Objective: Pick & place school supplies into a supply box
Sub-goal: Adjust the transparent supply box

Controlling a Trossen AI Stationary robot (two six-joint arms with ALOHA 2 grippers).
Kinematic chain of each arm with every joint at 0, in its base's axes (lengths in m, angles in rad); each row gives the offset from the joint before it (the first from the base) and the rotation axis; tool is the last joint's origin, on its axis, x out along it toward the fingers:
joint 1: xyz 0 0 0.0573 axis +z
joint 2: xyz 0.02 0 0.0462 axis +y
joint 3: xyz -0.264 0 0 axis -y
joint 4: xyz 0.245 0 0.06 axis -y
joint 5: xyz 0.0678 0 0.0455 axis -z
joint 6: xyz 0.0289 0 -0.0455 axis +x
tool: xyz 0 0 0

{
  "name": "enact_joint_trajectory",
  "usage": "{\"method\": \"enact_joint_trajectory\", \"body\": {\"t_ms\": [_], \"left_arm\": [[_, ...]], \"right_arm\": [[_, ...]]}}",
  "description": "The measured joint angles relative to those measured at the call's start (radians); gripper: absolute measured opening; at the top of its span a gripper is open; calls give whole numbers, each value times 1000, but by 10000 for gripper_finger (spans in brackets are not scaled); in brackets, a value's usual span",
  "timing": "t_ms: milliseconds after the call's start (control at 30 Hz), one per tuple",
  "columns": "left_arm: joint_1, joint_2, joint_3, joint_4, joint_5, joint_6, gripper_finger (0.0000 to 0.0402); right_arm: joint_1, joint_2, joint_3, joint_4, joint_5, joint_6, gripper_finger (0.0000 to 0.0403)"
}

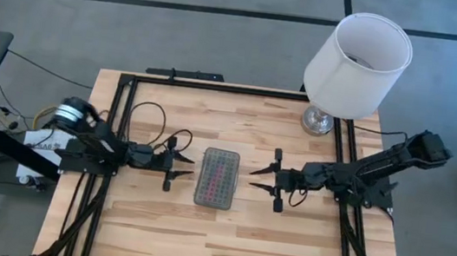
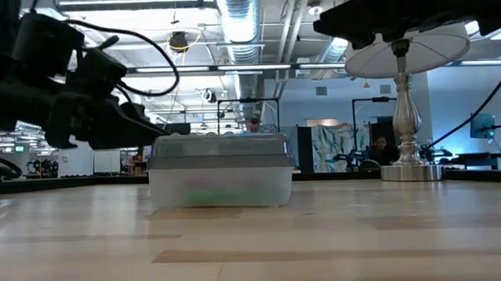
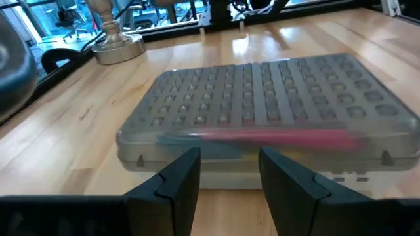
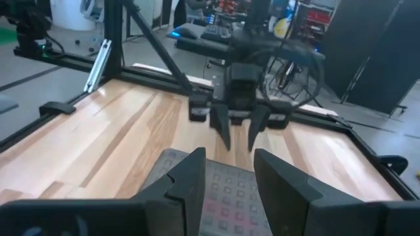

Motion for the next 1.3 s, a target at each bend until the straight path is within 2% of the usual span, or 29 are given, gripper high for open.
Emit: {"method": "enact_joint_trajectory", "body": {"t_ms": [167, 367, 700, 967, 1300], "left_arm": [[0, 172, 51, 101, 13, 0, 151], [-8, 278, 94, 180, 37, 0, 151], [-11, 280, 88, 192, 36, -19, 151], [-88, 280, 90, 175, 20, -48, 151], [-117, 279, 161, 96, -6, -31, 151]], "right_arm": [[0, 0, 0, 12, 0, -2, 127], [13, 0, 0, 17, 0, -6, 127], [19, 0, 0, -6, 1, 15, 127], [19, 0, 0, -16, 2, 27, 127], [19, 0, 1, -9, 3, 29, 127]]}}
